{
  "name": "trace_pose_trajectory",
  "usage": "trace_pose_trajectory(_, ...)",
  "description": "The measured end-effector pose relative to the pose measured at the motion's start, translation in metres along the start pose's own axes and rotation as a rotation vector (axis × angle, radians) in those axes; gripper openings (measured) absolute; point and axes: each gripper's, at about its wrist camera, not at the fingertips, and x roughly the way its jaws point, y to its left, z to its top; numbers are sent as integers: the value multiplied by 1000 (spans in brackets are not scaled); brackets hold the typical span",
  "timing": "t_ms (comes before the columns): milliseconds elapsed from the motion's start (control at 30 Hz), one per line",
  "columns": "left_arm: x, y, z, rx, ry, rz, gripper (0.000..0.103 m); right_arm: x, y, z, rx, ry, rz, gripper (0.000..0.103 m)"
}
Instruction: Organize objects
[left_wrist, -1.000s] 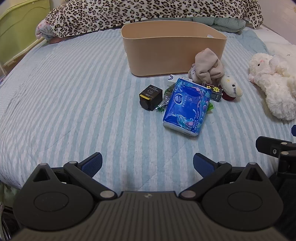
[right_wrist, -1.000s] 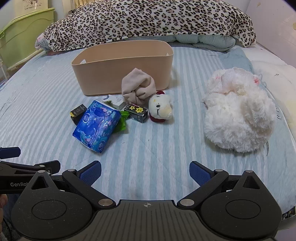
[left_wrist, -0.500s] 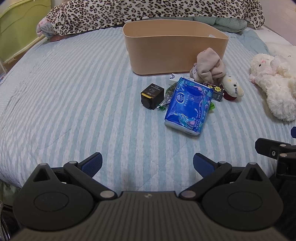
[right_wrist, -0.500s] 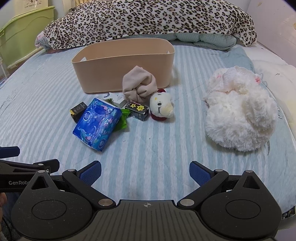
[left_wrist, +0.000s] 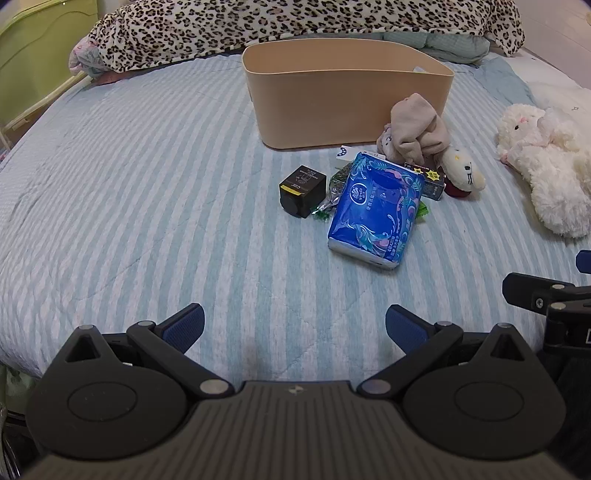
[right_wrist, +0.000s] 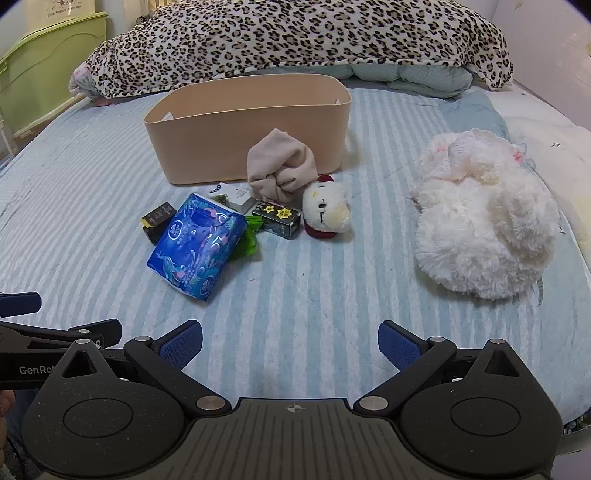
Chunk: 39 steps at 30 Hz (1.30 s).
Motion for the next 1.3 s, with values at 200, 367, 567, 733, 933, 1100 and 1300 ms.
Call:
trace_pose_trajectory(200, 3, 9, 3, 16, -7, -9, 103, 3, 3, 2, 18, -10, 8, 103)
trace_pose_trajectory(367, 11, 17, 9, 54, -9, 1, 103, 11, 8, 6, 22, -11, 22, 102)
trace_pose_trajectory(567, 28, 30, 19, 73, 6, -25, 103, 26, 20, 19, -11, -21, 27, 100)
trace_pose_trajectory(733, 48, 40, 31, 134, -9, -34, 103, 45, 30, 33, -7, -20, 44, 98)
trace_pose_trajectory(933, 74, 49, 47, 212, -21, -92, 103, 69, 40, 48, 49, -11, 81, 95)
trace_pose_trajectory(1100, 87, 49, 57, 312, -58, -119, 103, 86, 51, 59, 97, -5, 114, 95)
trace_pose_trajectory(1300, 105, 56, 72, 317, -42, -170, 103, 107, 67, 68, 80, 25, 88, 92)
